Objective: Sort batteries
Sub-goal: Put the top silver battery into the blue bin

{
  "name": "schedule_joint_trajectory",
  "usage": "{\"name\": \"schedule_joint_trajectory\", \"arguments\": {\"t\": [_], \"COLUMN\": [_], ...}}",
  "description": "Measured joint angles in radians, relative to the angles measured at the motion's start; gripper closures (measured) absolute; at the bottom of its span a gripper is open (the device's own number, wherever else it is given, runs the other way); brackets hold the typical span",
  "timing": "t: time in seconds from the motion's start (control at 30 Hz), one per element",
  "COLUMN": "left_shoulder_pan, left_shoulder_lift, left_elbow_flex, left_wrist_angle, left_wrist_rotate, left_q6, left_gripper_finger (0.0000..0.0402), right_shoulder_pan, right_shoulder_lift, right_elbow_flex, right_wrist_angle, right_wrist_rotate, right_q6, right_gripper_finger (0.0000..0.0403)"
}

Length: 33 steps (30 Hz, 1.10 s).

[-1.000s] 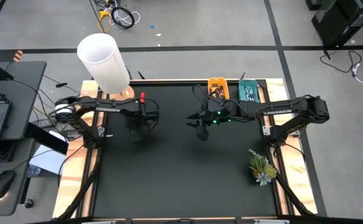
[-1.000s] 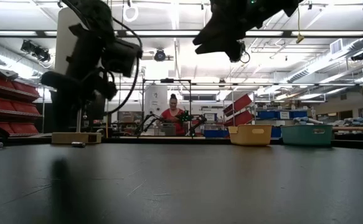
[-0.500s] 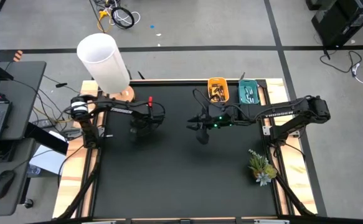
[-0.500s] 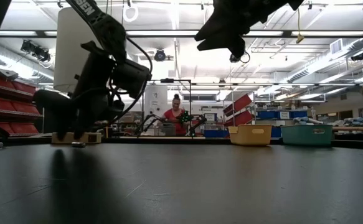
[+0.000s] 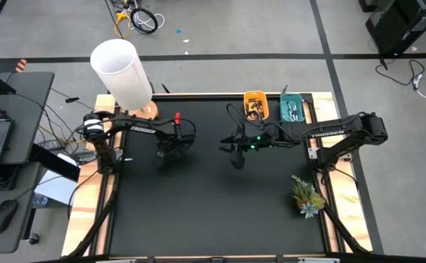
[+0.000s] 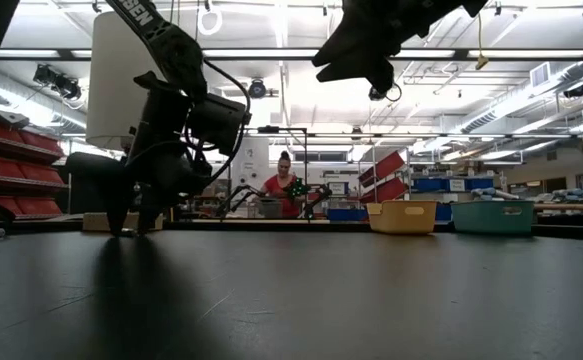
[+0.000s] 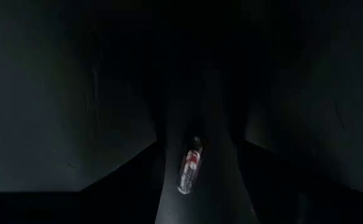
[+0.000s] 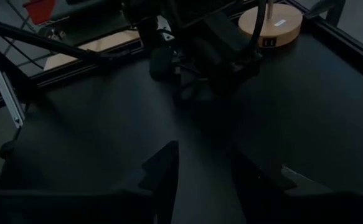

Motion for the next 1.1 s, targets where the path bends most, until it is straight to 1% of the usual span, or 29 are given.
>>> {"name": "schedule_joint_trajectory", "arguments": {"t": [0.2, 0.33, 0.53, 0.63, 0.8, 0.83, 1.0, 1.07, 1.1], "left_shoulder_pan": [-0.002, -0.005, -0.006, -0.012, -0.033, -0.038, -0.049, -0.048, -0.048], "left_shoulder_lift": [0.037, 0.057, 0.059, 0.060, 0.061, 0.062, 0.053, 0.026, 0.006], "left_elbow_flex": [0.005, 0.006, 0.003, 0.001, 0.002, 0.006, 0.034, 0.044, 0.053], "left_wrist_angle": [0.008, 0.007, 0.006, 0.008, -0.001, -0.004, -0.025, 0.014, 0.036], "left_wrist_rotate": [-0.005, -0.020, -0.022, -0.026, -0.038, -0.042, -0.050, -0.049, -0.052], "left_q6": [-0.023, -0.025, -0.029, -0.070, -0.137, -0.146, -0.190, -0.212, -0.227], "left_gripper_finger": [0.0189, 0.0205, 0.0258, 0.0295, 0.0367, 0.0372, 0.0372, 0.0373, 0.0382], "right_shoulder_pan": [0.000, 0.000, 0.000, -0.001, -0.003, -0.004, -0.041, -0.062, -0.072], "right_shoulder_lift": [0.000, 0.000, 0.000, 0.000, 0.000, 0.000, 0.000, -0.006, -0.010], "right_elbow_flex": [0.001, 0.001, 0.001, 0.001, 0.001, 0.001, 0.001, 0.001, 0.001], "right_wrist_angle": [-0.002, -0.002, -0.003, -0.003, -0.004, -0.007, -0.039, -0.052, -0.054], "right_wrist_rotate": [0.000, 0.000, 0.000, 0.000, 0.000, -0.001, -0.001, -0.001, -0.001], "right_q6": [0.000, 0.000, 0.000, -0.001, -0.005, -0.008, -0.015, -0.032, -0.037], "right_gripper_finger": [0.0252, 0.0252, 0.0252, 0.0252, 0.0252, 0.0252, 0.0252, 0.0252, 0.0252]}}
